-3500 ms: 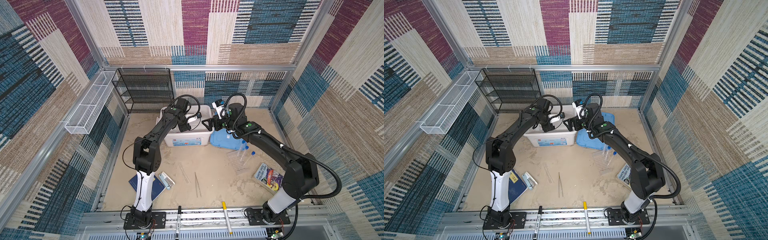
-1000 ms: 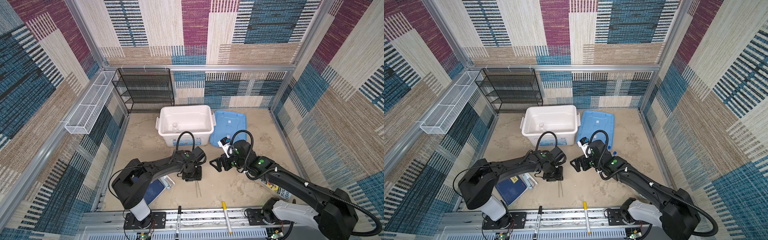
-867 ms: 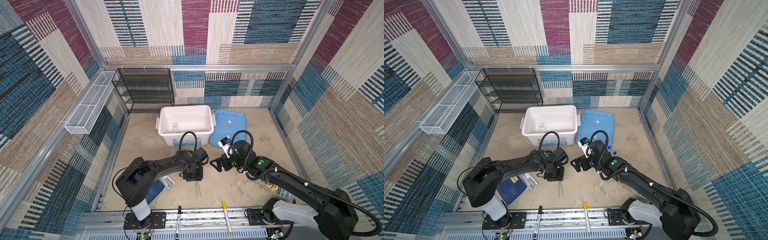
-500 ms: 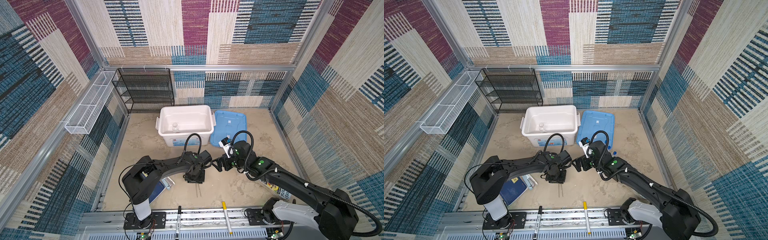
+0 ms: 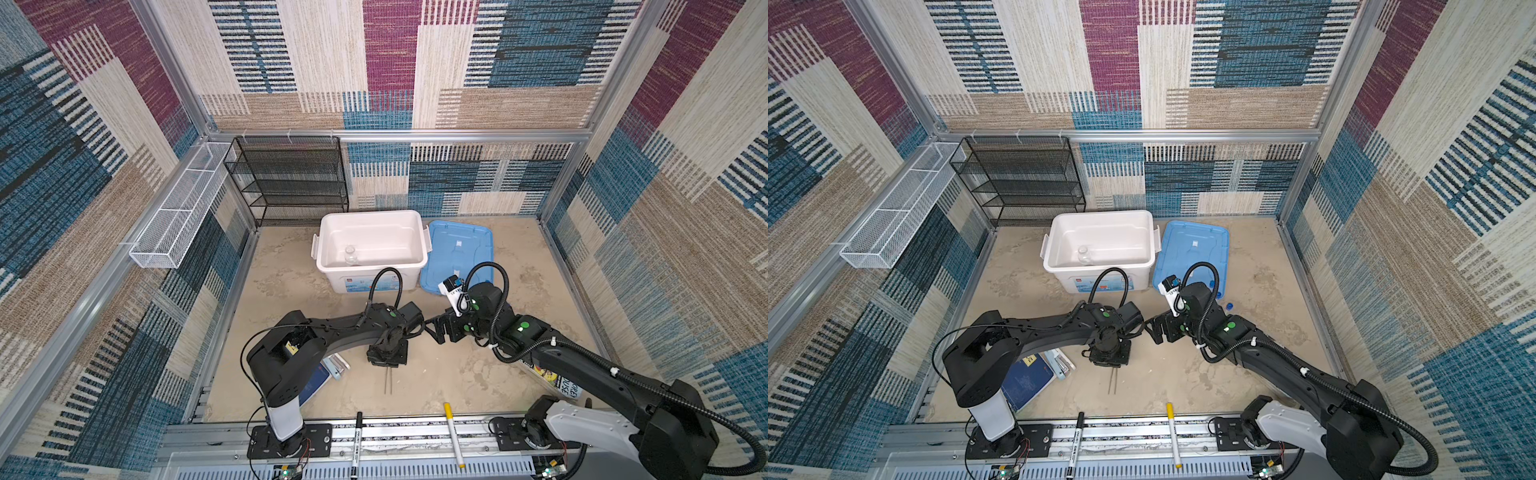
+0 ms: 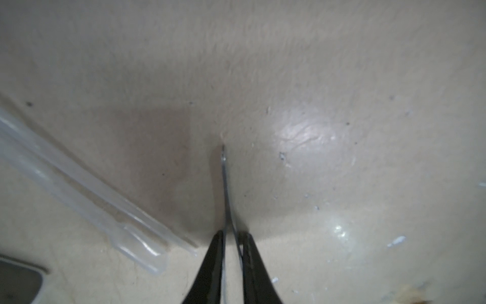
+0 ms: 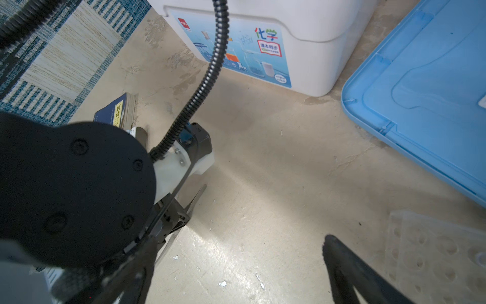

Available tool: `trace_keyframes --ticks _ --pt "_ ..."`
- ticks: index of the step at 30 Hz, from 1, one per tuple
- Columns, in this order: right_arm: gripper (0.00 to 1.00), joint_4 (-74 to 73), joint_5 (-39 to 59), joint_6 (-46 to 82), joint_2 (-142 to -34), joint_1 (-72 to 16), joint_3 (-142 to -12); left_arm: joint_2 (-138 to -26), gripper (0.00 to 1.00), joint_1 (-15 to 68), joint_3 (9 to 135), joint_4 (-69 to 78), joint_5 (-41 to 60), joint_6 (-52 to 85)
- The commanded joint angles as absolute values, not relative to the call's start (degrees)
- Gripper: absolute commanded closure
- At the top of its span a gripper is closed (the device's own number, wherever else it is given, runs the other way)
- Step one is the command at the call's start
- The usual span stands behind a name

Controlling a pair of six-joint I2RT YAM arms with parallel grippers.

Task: Organize the chemistry lab equipment
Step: 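Close the left gripper around the metal tweezers, then lift the tweezers over the white bin with the left gripper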

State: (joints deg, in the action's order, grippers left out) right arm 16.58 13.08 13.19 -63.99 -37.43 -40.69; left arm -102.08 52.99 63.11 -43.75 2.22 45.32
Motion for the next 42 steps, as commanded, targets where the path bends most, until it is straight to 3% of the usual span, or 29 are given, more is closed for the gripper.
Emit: trace_keyframes --ticks 1,10,11,26,32,42 --pt "0.01 14.8 13.88 13.36 -64.47 -37.52 -40.52 -102.64 0.85 53.04 63.11 -44.08 1.76 46.05" --pt "0.01 13.91 14.04 13.62 -64.53 -37.48 -40.37 -102.39 0.94 53.02 63.17 -44.12 1.58 46.23" --pt "0.01 13.72 13.99 13.65 -64.57 -37.47 -40.35 -102.39 0.99 53.06 63.27 -44.21 1.5 46.2" --pt "0.01 3.64 14.55 16.35 -58.78 -37.46 -36.01 -94.79 1.0 52.07 69.94 -48.99 -6.43 45.32" --pt "0.01 3.22 8.43 16.18 -57.95 -37.51 -38.76 -90.58 1.0 50.09 75.69 -51.92 -8.55 43.59" --pt "0.01 0.19 7.32 14.24 -59.03 -37.53 -46.61 -87.96 1.0 41.99 89.9 -54.84 -11.96 32.82"
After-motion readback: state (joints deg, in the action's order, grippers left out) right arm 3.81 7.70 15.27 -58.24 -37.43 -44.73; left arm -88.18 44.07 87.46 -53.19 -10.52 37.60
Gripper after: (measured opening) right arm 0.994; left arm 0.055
